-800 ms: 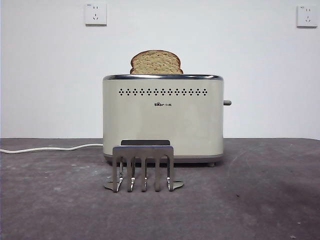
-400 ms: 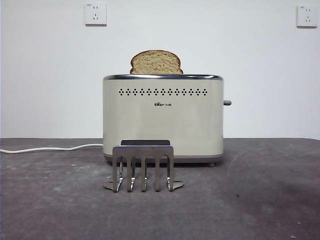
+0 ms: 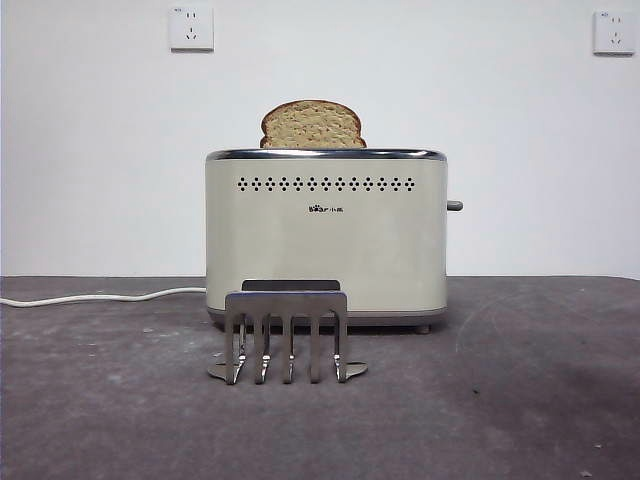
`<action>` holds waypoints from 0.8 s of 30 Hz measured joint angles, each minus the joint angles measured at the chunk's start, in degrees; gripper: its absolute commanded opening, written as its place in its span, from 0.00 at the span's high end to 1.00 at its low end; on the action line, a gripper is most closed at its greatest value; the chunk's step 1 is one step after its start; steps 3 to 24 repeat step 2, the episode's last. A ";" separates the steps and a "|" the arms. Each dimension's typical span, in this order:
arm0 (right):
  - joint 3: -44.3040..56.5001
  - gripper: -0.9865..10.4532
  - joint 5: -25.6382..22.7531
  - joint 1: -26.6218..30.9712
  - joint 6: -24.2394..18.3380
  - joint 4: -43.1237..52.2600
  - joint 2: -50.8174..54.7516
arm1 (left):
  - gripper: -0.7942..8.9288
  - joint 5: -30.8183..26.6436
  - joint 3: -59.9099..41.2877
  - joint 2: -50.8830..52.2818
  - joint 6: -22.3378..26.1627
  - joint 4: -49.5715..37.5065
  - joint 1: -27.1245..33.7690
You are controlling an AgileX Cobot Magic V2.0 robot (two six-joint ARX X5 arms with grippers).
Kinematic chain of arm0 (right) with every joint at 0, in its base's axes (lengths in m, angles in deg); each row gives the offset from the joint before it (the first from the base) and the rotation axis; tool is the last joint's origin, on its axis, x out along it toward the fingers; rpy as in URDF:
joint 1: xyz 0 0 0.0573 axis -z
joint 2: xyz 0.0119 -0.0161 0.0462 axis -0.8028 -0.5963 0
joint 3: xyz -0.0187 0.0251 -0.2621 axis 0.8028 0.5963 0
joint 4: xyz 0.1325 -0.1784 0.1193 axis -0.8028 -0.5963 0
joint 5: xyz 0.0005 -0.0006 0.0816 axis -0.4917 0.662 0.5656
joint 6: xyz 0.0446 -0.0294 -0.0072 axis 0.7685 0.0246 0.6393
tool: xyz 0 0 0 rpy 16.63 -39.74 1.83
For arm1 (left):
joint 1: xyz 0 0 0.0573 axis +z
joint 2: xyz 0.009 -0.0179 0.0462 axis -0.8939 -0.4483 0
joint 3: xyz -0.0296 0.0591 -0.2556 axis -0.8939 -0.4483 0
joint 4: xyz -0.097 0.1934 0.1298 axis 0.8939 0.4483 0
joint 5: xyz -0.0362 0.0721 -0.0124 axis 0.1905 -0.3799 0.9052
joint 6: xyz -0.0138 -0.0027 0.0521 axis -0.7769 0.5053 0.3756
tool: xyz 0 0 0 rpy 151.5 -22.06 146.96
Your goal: Pick up a slice of bread from the rack,put the bread on the toaster,press the button
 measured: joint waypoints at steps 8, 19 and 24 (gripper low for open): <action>0.00 0.91 0.00 0.00 0.00 0.00 0.00 | 0.92 0.00 0.00 0.00 0.00 0.02 0.00; 0.00 0.91 0.00 0.00 0.00 0.00 0.00 | 0.92 0.00 0.00 0.00 0.00 0.02 0.00; 0.00 0.91 0.00 0.00 0.00 0.00 0.00 | 0.92 0.00 0.00 0.00 0.00 0.02 0.00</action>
